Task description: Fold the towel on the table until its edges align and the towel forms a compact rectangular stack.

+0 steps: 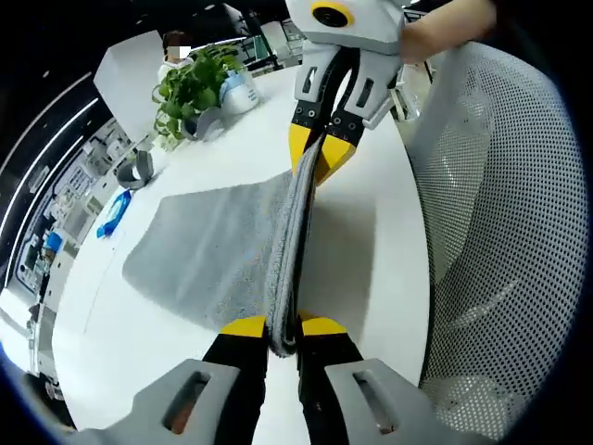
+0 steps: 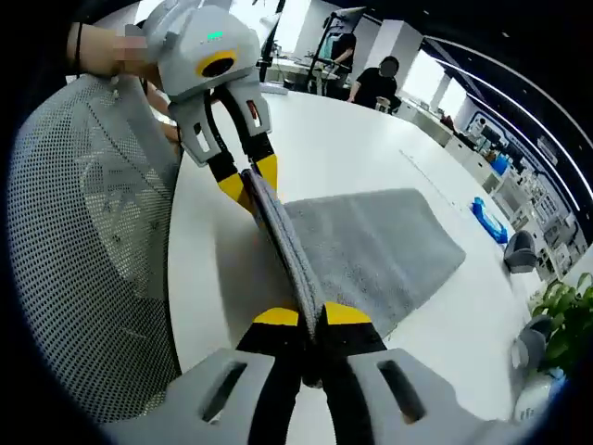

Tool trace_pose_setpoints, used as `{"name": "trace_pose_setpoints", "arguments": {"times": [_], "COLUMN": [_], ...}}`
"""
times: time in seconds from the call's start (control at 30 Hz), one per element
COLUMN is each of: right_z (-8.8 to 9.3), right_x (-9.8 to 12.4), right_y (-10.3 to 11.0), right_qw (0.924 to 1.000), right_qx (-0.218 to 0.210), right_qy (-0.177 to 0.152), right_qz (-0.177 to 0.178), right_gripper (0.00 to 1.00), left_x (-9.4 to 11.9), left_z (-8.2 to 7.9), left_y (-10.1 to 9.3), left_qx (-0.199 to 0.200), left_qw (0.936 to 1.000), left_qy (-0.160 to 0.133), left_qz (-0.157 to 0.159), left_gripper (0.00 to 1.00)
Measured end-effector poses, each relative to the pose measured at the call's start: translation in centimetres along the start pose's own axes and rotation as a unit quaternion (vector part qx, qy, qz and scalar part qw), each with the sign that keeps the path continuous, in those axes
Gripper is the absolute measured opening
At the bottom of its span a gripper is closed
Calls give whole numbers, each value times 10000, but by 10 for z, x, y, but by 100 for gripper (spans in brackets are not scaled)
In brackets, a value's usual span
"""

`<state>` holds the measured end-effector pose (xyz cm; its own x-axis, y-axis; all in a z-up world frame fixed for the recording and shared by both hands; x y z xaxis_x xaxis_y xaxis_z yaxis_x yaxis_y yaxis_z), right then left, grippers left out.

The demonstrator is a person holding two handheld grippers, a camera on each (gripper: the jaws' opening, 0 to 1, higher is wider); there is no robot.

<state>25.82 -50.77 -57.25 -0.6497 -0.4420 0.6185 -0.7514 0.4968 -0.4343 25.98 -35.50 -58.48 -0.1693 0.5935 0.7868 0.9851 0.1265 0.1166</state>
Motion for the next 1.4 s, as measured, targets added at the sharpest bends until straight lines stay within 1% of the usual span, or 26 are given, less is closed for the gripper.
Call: {"name": "trace_pose_setpoints", "arguments": {"times": [0.1,0.13,0.17,0.2,0.23,0.3,0.4,0.43,0.5,0.63,0.7,0.73,0.83,0.9,0.93,0.97,1.07,1.1,1.13,1.17,1.2,1.23,1.27,1.3,1.37,1.4], "right_z": [0,2,3,8,9,11,14,17,19,17,17,16,16,13,12,14,17,16,15,13,12,11,10,9,7,7], "right_x": [-1,-2,-2,-4,-4,-3,-2,-2,-1,1,2,2,3,6,6,7,6,7,8,10,13,14,16,18,19,19], "right_y": [2,6,7,8,8,7,5,3,4,4,0,-1,-7,-9,-10,-11,-13,-14,-18,-20,-26,-28,-34,-38,-44,-45], "right_qw": [9999,9997,9996,9997,9996,9996,9989,9976,9951,9965,9975,9986,9996,9998,9997,9997,9986,9978,9955,9931,9880,9850,9744,9674,9509,9486], "right_qx": [-98,-119,-100,94,132,188,449,670,948,813,687,513,248,-181,-214,-222,-501,-638,-920,-1140,-1488,-1660,-2162,-2429,-2951,-3012], "right_qy": [-2,-29,-51,-40,-22,12,80,170,264,188,177,131,112,20,-45,-39,-45,-69,-142,-212,-383,-433,-592,-692,-900,-928], "right_qz": [-62,-222,-243,-239,-244,-219,-124,-72,-21,-34,-20,-6,40,-65,-58,-73,-149,-169,-171,-181,-181,-174,-165,-196,-261,-285], "right_gripper": [4,5,5,6,6,7,8,8,8,8,7,7,7,6,6,6,5,5,5,5,5,5,5,5,5,5], "left_x": [2,4,6,5,5,4,3,3,3,4,5,6,9,9,9,10,12,14,17,20,24,29,32,36,37,37], "left_z": [0,0,-1,-1,-1,0,1,2,2,4,6,6,9,8,9,8,7,5,1,-3,-6,-8,-10,-11,-11,-10], "left_y": [1,3,5,5,6,5,3,3,4,5,8,9,12,11,11,12,14,16,21,24,28,32,34,38,39,39], "left_qx": [1,5,167,362,400,415,505,569,646,744,824,889,1032,1039,1047,1104,1208,1265,1396,1492,1640,1826,2028,2174,2355,2305], "left_qw": [10000,9999,9997,9991,9989,9990,9986,9982,9977,9969,9962,9955,9939,9938,9937,9929,9908,9895,9858,9824,9768,9695,9615,9534,9455,9477], "left_qy": [7,25,-42,-177,-210,-151,-161,-183,-214,-239,-234,-249,-275,-305,-315,-389,-565,-638,-820,-1011,-1256,-1518,-1758,-2011,-2189,-2150], "left_qz": [-52,-131,-171,-134,-122,-115,-48,-26,-53,-72,-184,-203,-257,-248,-249,-229,-242,-283,-446,-501,-561,-603,-592,-580,-508,-510], "left_gripper": [9,8,7,7,7,7,7,7,7,7,7,7,7,7,7,7,7,8,8,8,8,8,8,8,7,7]}}
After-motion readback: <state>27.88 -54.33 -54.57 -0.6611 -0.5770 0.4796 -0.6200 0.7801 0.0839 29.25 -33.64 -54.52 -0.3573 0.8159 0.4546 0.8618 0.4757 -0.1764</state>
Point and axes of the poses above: the point that each gripper's makers call its tool centre point, and the gripper's own axes: x roughly backward along the fingers, y roughly to its left, z roughly out of its underside, the point moved 5 cm from there along x, roughly backward along the fingers, and after that the axes turned 15 degrees about z, right-handed, at the moved point
